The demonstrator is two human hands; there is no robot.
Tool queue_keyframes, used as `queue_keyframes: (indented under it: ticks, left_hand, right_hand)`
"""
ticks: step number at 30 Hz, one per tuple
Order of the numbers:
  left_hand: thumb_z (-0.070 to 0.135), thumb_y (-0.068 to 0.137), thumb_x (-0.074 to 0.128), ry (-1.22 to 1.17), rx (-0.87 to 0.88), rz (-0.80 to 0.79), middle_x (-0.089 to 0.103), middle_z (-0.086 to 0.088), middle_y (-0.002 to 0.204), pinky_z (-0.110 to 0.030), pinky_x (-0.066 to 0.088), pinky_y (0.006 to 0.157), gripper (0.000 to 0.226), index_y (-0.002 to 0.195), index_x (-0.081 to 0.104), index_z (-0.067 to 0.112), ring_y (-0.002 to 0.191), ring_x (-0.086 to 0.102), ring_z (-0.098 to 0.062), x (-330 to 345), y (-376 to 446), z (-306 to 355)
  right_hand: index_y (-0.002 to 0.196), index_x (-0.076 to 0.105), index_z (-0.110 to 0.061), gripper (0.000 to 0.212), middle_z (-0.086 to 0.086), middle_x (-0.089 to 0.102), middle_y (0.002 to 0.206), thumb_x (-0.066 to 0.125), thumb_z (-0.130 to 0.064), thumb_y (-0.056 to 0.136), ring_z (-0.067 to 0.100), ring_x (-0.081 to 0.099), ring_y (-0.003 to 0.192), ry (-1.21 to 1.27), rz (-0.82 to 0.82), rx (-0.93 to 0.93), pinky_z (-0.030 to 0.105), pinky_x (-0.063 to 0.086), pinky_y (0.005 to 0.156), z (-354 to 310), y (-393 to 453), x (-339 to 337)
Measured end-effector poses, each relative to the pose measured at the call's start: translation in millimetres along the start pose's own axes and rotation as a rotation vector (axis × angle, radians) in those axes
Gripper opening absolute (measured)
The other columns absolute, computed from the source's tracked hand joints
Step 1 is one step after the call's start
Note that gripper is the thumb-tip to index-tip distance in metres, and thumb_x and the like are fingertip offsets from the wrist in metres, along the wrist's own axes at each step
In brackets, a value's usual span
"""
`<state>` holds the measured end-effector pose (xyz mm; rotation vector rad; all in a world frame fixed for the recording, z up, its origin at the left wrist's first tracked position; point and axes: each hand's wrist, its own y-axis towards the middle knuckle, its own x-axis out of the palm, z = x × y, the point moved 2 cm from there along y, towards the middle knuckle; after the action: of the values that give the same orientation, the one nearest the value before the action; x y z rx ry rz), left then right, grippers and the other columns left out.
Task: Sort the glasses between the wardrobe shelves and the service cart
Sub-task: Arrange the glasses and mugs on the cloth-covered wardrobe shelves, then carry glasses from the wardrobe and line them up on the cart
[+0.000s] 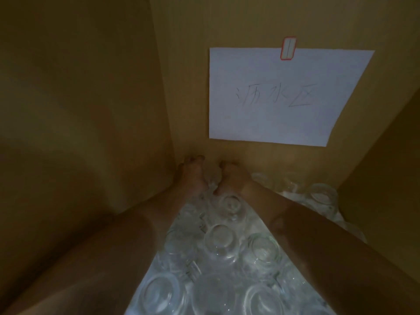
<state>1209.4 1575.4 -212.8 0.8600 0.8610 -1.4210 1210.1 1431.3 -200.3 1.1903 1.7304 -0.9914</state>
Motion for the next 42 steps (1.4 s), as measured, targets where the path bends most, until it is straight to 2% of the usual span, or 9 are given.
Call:
queue_keyframes:
  ticks: [5, 9, 13, 19, 24, 27, 32, 38, 42]
  left_hand:
    - [0.003, 0.060, 0.089, -0.063, 0.009, 0.006, 0.044, -0.018, 0.142, -0.042, 0.050, 0.099, 0.089, 0.140, 0.051, 0.010, 0.126, 0.051, -0.036, 1, 7, -3]
    - [0.004, 0.058, 0.090, -0.084, -0.021, 0.050, 0.049, -0.018, 0.135, -0.041, 0.055, 0.091, 0.084, 0.135, 0.055, 0.010, 0.118, 0.056, -0.036, -3, 6, -4]
    - [0.007, 0.060, 0.090, -0.099, -0.015, 0.098, 0.048, -0.015, 0.134, -0.036, 0.054, 0.089, 0.084, 0.136, 0.054, 0.014, 0.116, 0.056, -0.034, -12, 4, 0]
    - [0.007, 0.063, 0.087, -0.043, 0.016, 0.154, 0.049, -0.015, 0.133, -0.031, 0.051, 0.086, 0.082, 0.137, 0.054, 0.016, 0.115, 0.056, -0.032, -46, -12, 14]
    - [0.003, 0.066, 0.080, -0.035, 0.066, 0.250, 0.053, -0.015, 0.132, -0.036, 0.053, 0.093, 0.082, 0.142, 0.051, 0.016, 0.115, 0.058, -0.032, -77, -38, 24]
    - [0.003, 0.065, 0.079, -0.055, 0.099, 0.285, 0.051, -0.016, 0.132, -0.040, 0.053, 0.094, 0.084, 0.142, 0.049, 0.015, 0.116, 0.058, -0.034, -99, -52, 33]
    - [0.003, 0.062, 0.078, -0.053, 0.150, 0.344, 0.048, -0.014, 0.130, -0.041, 0.055, 0.090, 0.084, 0.139, 0.049, 0.019, 0.113, 0.058, -0.035, -126, -79, 49]
    - [0.006, 0.066, 0.079, -0.073, 0.179, 0.375, 0.045, -0.007, 0.130, -0.040, 0.056, 0.088, 0.079, 0.136, 0.048, 0.026, 0.109, 0.057, -0.030, -148, -115, 65]
    - [0.009, 0.066, 0.080, -0.063, 0.190, 0.402, 0.046, -0.006, 0.128, -0.033, 0.055, 0.082, 0.074, 0.131, 0.050, 0.027, 0.104, 0.058, -0.029, -166, -143, 76]
  right_hand:
    - [0.113, 0.063, -0.009, 0.055, 0.009, 0.068, 0.115, 0.090, -0.024, 0.067, 0.030, 0.064, 0.111, -0.057, 0.012, -0.051, 0.034, 0.054, 0.087, -1, 3, 0]
    - [0.108, 0.070, -0.009, 0.053, 0.009, 0.071, 0.110, 0.092, -0.017, 0.061, 0.026, 0.068, 0.105, -0.015, -0.020, -0.048, 0.038, 0.058, 0.088, -1, 3, -6]
    - [0.105, 0.071, -0.006, 0.053, 0.009, 0.072, 0.108, 0.094, -0.014, 0.059, 0.026, 0.069, 0.103, 0.020, -0.011, -0.052, 0.034, 0.058, 0.085, -2, 1, -10]
    - [0.129, 0.058, -0.004, 0.084, 0.011, 0.063, 0.124, 0.097, -0.019, 0.057, 0.026, 0.063, 0.111, 0.047, 0.017, -0.029, 0.036, 0.057, 0.087, -17, -9, -34]
    - [0.129, 0.057, -0.009, 0.074, 0.007, 0.064, 0.118, 0.091, -0.020, 0.064, 0.024, 0.064, 0.109, 0.058, 0.174, -0.049, 0.024, 0.050, 0.078, -34, -40, -65]
    - [0.129, 0.056, -0.011, 0.079, 0.007, 0.065, 0.117, 0.093, -0.019, 0.060, 0.022, 0.064, 0.104, 0.038, 0.243, -0.024, 0.024, 0.049, 0.073, -42, -66, -86]
    - [0.140, 0.050, -0.012, 0.089, 0.012, 0.062, 0.125, 0.093, -0.019, 0.062, 0.030, 0.061, 0.115, 0.041, 0.357, -0.030, 0.024, 0.042, 0.077, -54, -103, -111]
    - [0.136, 0.052, -0.016, 0.092, 0.010, 0.061, 0.121, 0.096, -0.022, 0.055, 0.022, 0.057, 0.098, 0.092, 0.459, -0.023, 0.026, 0.042, 0.072, -65, -145, -131]
    - [0.139, 0.052, -0.018, 0.099, 0.009, 0.061, 0.124, 0.098, -0.029, 0.053, 0.027, 0.060, 0.109, 0.111, 0.528, 0.002, 0.026, 0.041, 0.076, -67, -179, -138]
